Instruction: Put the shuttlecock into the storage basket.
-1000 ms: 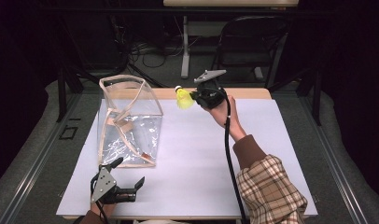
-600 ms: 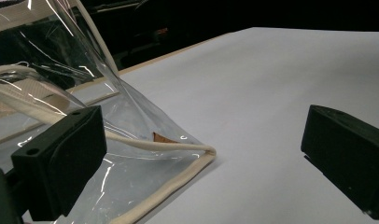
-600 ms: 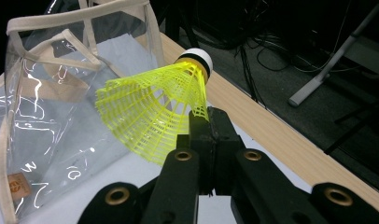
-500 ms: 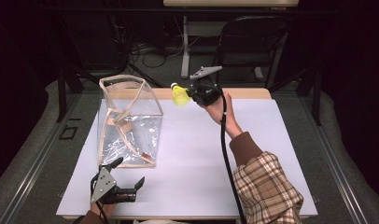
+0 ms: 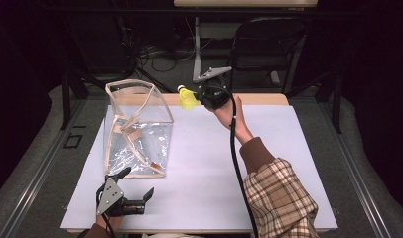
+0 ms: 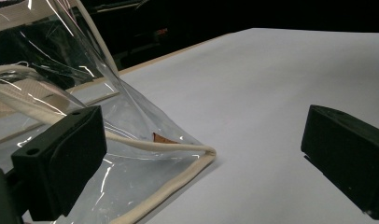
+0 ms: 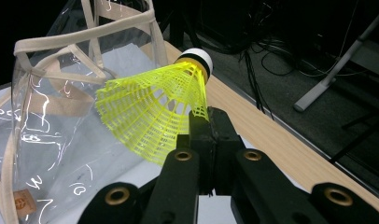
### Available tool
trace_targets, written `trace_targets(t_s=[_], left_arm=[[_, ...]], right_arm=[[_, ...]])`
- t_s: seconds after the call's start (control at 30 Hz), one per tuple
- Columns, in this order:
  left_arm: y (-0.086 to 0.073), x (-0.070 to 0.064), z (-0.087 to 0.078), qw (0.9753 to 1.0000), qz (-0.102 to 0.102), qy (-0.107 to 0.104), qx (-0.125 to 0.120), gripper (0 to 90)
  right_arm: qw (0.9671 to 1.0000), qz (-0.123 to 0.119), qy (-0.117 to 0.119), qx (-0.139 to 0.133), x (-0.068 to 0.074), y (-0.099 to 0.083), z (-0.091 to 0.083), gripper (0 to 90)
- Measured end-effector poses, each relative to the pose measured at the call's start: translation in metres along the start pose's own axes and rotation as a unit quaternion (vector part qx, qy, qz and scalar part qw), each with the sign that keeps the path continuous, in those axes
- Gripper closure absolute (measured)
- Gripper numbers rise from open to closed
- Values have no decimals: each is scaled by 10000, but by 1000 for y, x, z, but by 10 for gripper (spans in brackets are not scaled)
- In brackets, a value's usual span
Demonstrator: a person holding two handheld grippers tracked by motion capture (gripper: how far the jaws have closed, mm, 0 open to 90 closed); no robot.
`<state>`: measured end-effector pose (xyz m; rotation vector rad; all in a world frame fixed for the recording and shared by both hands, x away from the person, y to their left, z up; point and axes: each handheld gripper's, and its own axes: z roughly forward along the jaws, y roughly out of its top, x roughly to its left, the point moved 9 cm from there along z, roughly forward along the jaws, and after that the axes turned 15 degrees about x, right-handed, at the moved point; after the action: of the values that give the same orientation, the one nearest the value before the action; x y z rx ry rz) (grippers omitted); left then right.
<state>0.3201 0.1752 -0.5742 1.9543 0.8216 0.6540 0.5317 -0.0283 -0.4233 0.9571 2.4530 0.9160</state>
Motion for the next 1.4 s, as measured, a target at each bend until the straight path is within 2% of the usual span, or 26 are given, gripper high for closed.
trace_targets(t_s=[0.8, 1.2, 1.4], left_arm=[[0, 0, 0, 10000, 34, 4, 1, 0], [0, 0, 0, 10000, 26, 1, 1, 1], [0, 0, 0, 10000, 39, 1, 5, 1]], right_arm=[[9998, 48, 155, -111, 10, 23, 8, 900], [9998, -68, 59, -151, 16, 44, -1, 900], [9997, -111, 90, -175, 23, 53, -1, 900]])
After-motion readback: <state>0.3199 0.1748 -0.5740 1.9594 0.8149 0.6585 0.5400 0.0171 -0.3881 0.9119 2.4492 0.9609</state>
